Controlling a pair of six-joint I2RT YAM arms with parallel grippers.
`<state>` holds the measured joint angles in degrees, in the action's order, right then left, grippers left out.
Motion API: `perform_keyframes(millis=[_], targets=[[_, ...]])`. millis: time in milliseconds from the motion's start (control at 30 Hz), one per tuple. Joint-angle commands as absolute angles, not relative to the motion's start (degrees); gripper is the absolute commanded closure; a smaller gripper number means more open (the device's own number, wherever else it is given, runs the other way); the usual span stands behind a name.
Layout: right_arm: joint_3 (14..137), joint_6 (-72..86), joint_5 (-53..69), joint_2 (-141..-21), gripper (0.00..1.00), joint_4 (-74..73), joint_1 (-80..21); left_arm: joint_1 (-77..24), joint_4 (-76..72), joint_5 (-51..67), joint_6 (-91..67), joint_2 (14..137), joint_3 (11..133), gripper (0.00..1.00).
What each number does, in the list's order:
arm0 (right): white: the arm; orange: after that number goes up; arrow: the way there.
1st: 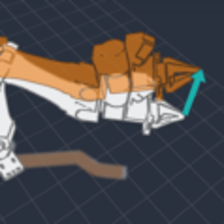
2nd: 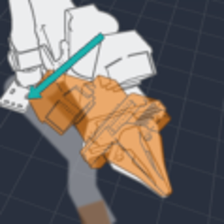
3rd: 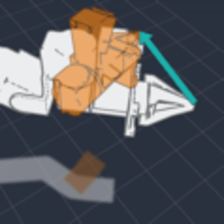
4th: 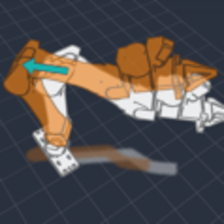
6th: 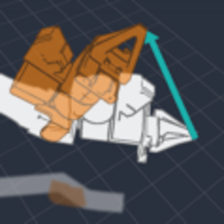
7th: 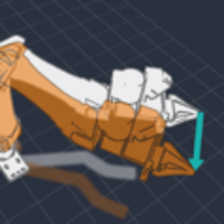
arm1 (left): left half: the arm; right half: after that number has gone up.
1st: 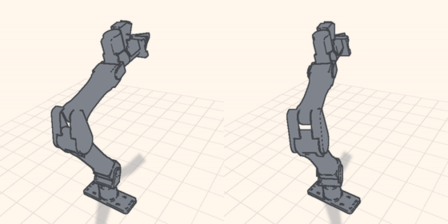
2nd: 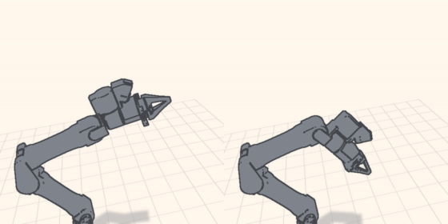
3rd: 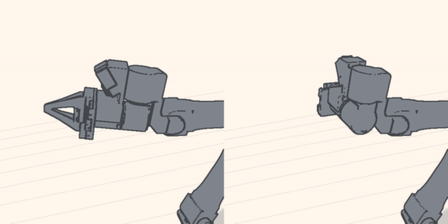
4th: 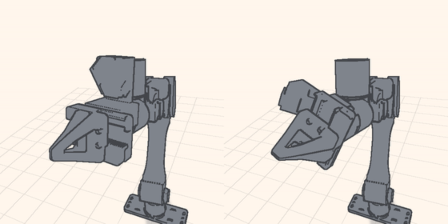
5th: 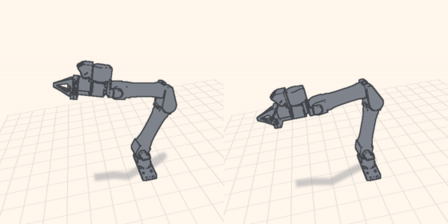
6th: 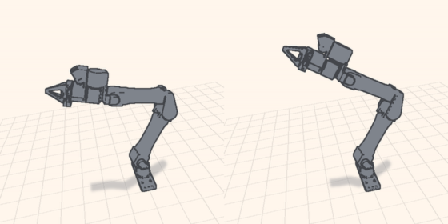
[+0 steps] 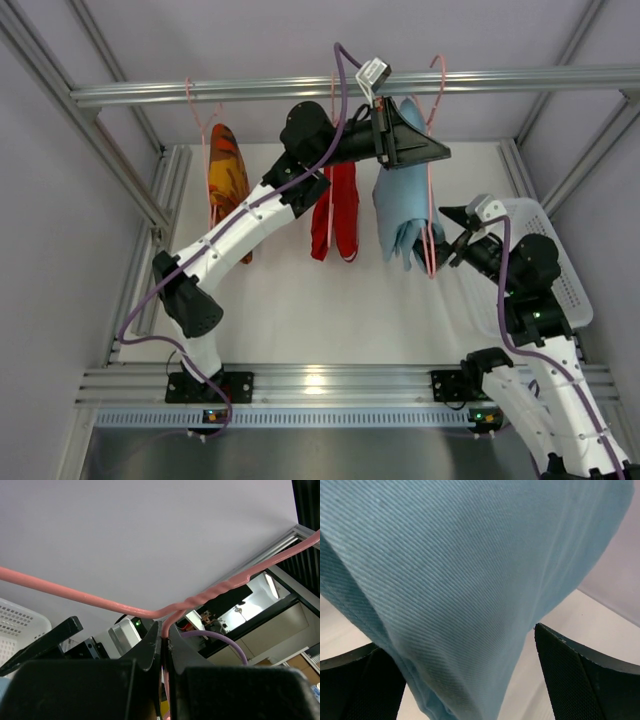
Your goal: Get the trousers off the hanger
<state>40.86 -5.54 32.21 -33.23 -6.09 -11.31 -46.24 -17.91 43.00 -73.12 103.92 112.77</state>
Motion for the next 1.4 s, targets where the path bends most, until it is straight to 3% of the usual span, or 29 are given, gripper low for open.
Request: perform_keyframes(millis=[0, 167, 267, 367, 467, 533, 633, 667, 700, 1000, 1367], targets=[[41.22, -6.15, 31.99, -34.01, 0.03, -0.53, -13.80, -46.58, -30.23, 40.52, -69.70, 103.18, 118.12, 1.00], [41.05, -6.59, 30.77, -35.15, 0.03, 1.22, -15.20, -46.58, -29.88, 39.90, -69.96, 103.97, 118.65, 1.00], [40.34, -7.82, 22.10, -35.42, 0.09, 2.37, -16.70, -46.84, -30.14, 39.99, -70.22, 103.98, 118.83, 1.00], [39.55, -7.82, 16.55, -35.42, 0.35, 4.74, -16.61, -47.02, -30.23, 40.34, -70.31, 103.28, 117.69, 1.00], [39.73, -8.17, 14.77, -35.25, 0.51, 4.40, -16.70, -47.02, -30.50, 40.96, -70.05, 101.96, 115.67, 1.00], [39.73, -9.05, 14.68, -34.63, 0.55, 3.34, -16.70, -47.02, -30.94, 41.22, -70.31, 101.08, 114.88, 1.00], [39.90, -9.93, 14.06, -33.66, 0.78, 1.76, -16.70, -47.02, -30.94, 41.57, -70.05, 100.20, 113.91, 1.00], [40.42, -9.84, 13.45, -33.40, 0.93, 1.41, -16.70, -47.02, -30.76, 41.66, -69.87, 99.85, 113.38, 1.00], [40.86, -9.50, 13.10, -32.79, 0.98, 1.15, -16.70, -47.02, -30.59, 41.75, -69.61, 99.58, 111.99, 1.00], [53.60, -7.56, 13.71, -29.71, 1.00, -5.36, -16.70, -46.93, -27.08, 47.28, -58.81, 93.96, 100.99, 1.00], [70.38, -6.06, 11.43, -29.44, 1.00, -8.96, -16.61, -47.02, -19.25, 46.15, -50.01, 89.91, 92.12, 1.00]])
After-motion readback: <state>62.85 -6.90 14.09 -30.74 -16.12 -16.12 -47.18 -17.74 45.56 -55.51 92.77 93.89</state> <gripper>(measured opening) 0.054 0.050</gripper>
